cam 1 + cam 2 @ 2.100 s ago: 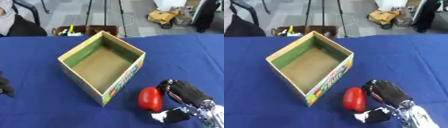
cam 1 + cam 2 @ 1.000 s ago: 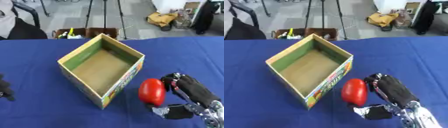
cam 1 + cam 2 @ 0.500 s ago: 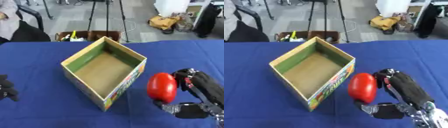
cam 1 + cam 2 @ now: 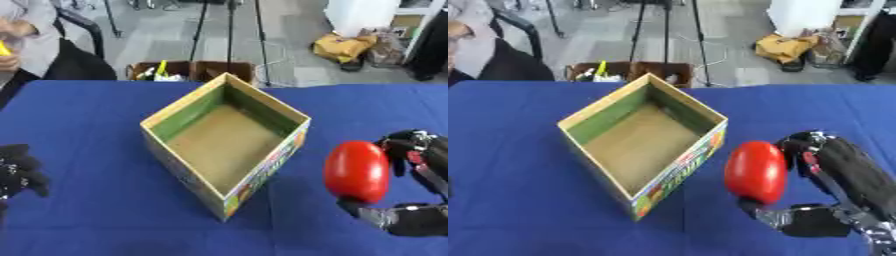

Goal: Pick up objects on the table and place them in the box.

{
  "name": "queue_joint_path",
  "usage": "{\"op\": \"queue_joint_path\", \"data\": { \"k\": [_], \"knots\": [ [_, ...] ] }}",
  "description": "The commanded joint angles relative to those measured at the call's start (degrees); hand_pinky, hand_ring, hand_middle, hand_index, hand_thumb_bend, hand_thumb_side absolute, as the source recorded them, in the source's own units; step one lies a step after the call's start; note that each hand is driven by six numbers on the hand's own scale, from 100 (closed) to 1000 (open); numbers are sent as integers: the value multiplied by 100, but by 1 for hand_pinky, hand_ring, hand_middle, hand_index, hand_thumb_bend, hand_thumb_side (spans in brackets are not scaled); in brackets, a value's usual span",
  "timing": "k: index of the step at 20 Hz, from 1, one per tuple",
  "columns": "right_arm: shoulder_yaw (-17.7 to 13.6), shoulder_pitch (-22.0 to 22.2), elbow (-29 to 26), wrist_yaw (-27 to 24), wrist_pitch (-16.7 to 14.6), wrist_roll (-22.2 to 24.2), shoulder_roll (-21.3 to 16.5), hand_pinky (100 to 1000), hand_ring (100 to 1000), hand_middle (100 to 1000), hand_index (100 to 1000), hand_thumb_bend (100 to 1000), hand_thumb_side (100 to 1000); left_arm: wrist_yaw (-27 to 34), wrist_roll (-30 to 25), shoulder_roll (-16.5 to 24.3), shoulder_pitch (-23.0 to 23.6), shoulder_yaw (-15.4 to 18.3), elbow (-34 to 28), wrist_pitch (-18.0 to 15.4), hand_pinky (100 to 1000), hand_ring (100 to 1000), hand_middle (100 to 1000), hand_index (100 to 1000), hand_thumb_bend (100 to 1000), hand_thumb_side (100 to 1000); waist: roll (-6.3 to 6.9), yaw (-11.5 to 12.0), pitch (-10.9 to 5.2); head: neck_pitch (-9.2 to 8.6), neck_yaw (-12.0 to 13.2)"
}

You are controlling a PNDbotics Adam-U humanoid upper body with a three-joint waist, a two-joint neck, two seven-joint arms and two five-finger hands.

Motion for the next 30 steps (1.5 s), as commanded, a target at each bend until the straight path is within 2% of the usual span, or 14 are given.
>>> {"op": "queue_joint_path", "data": {
  "k": [1, 10, 24, 30],
  "knots": [
    [-89, -70, -136, -299, -53, -146, -521, 100, 339, 385, 414, 228, 679, 41, -4, 139, -32, -19, -121, 16, 424, 509, 548, 752, 100, 949, -21, 29, -126, 59, 6],
    [-217, -246, -136, -1052, 104, -170, -1288, 100, 338, 381, 414, 217, 685, 3, -49, 151, -66, -32, -121, 34, 422, 509, 547, 751, 100, 951, -136, 187, -60, 91, -86],
    [-433, -662, -136, -2210, 496, -220, -1921, 100, 336, 379, 414, 219, 696, -71, -108, 156, -108, -53, -121, -7, 422, 509, 547, 750, 100, 952, -271, 423, 65, -51, -382],
    [-487, -791, -127, -2603, 758, -242, -2127, 100, 334, 378, 415, 222, 693, -65, -118, 163, -102, -63, -121, -56, 422, 509, 547, 750, 100, 950, -301, 589, 85, -144, -656]
  ]
}}
